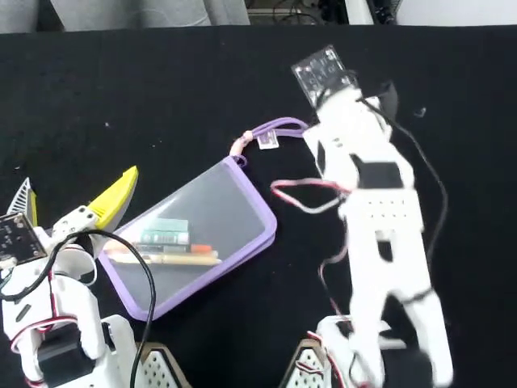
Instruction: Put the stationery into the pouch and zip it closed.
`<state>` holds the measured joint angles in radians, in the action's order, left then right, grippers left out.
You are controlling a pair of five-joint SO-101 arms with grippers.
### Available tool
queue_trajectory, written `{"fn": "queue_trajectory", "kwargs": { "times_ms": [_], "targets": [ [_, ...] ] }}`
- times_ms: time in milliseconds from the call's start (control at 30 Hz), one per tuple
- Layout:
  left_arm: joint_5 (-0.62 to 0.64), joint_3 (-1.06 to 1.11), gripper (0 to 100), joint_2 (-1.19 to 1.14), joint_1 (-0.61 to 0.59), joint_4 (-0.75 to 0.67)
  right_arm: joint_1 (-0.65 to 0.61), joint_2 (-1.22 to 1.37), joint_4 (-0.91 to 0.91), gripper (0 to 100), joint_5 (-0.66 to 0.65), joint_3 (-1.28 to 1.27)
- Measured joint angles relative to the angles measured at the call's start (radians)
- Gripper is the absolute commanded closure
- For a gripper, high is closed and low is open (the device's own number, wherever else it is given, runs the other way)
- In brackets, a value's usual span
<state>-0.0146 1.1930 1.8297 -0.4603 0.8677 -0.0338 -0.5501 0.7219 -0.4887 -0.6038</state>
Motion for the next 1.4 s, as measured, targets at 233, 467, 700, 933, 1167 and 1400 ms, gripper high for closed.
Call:
{"fn": "queue_trajectory", "kwargs": {
  "times_ms": [233, 467, 700, 933, 1167, 1400],
  "targets": [
    [0.006, -0.061, 46, 0.002, 0.000, 0.173, 0.002, -0.428, 0.000, 65.6, 0.000, -0.230],
    [0.006, -0.101, 72, 0.002, 0.000, 0.262, 0.002, -0.947, 0.000, 87.0, 0.000, -0.493],
    [0.006, -0.118, 93, 0.002, 0.000, 0.348, 0.000, -1.255, 0.114, 93.3, -0.002, -0.592],
    [0.009, -0.235, 93, 0.002, -0.006, 0.506, 0.002, -1.260, 0.262, 98.5, -0.003, -0.572],
    [0.009, -0.233, 94, 0.002, -0.068, 0.546, 0.000, -1.260, 0.379, 98.6, -0.003, -0.586],
    [-0.091, -0.160, 94, 0.002, -0.068, 0.577, 0.000, -1.260, 0.453, 98.6, 0.038, -0.706]
  ]
}}
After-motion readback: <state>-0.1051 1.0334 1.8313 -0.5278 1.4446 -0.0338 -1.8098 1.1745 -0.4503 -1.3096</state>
